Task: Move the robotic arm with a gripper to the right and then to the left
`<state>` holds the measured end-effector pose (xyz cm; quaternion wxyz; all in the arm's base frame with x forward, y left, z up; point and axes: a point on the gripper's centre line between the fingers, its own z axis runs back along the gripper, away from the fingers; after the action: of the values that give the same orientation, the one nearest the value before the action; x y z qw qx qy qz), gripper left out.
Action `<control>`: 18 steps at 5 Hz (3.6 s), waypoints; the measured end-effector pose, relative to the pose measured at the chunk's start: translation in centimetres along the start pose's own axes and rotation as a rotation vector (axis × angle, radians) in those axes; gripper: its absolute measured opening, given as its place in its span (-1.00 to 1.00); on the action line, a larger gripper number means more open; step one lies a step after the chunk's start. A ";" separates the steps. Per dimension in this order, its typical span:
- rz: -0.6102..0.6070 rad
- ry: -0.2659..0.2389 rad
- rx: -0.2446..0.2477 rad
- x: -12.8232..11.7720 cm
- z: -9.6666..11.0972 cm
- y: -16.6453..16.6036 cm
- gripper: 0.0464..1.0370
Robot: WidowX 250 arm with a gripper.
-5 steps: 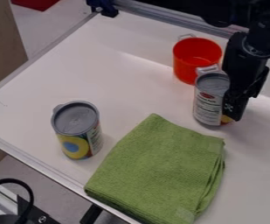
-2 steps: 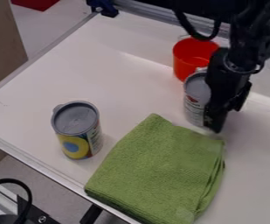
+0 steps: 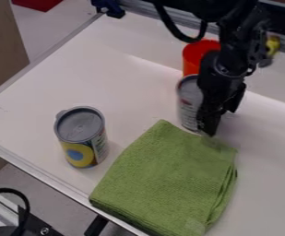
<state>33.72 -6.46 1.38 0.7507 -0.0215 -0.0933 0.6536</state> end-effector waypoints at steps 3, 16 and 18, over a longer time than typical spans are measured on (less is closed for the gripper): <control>-0.007 0.010 0.012 4.0 0.5 0.4 0.92; -0.092 -0.020 -0.022 25.3 -0.5 5.4 0.92; -0.143 -0.016 -0.078 22.9 1.1 4.2 0.92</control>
<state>32.32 16.66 4.37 0.7932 -0.0386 -0.1260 0.5945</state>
